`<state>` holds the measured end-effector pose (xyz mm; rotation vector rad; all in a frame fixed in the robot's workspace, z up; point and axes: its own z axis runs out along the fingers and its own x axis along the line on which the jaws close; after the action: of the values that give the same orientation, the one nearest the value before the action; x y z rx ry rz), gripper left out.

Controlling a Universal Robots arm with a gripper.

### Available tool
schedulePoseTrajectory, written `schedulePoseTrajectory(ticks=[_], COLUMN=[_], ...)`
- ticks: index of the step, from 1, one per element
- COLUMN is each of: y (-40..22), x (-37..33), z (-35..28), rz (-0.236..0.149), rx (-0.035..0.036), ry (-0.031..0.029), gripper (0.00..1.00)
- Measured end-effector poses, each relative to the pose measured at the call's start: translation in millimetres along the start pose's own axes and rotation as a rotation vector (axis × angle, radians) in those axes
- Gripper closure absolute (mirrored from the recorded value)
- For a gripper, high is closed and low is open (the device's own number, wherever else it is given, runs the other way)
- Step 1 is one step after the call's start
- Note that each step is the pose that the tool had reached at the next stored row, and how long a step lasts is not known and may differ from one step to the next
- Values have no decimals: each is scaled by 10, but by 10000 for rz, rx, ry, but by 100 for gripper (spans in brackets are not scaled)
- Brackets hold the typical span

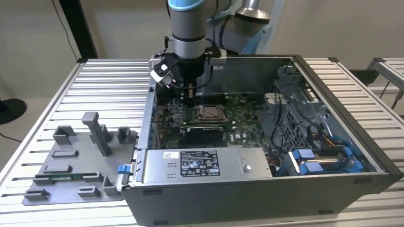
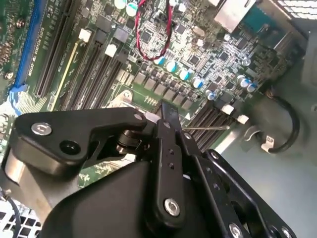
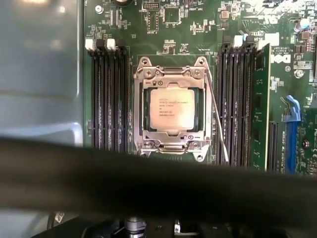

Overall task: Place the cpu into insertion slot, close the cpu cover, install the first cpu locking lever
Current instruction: 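Close the cpu cover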

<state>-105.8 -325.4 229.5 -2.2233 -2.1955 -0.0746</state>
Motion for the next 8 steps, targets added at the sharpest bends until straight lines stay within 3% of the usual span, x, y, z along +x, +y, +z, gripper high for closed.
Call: schedulePoseTrajectory(ticks=[5, 8], y=[117, 124], x=[-2, -4], z=[76, 125], rz=[1, 3], rx=[0, -7], ry=[0, 0], gripper=[100, 100])
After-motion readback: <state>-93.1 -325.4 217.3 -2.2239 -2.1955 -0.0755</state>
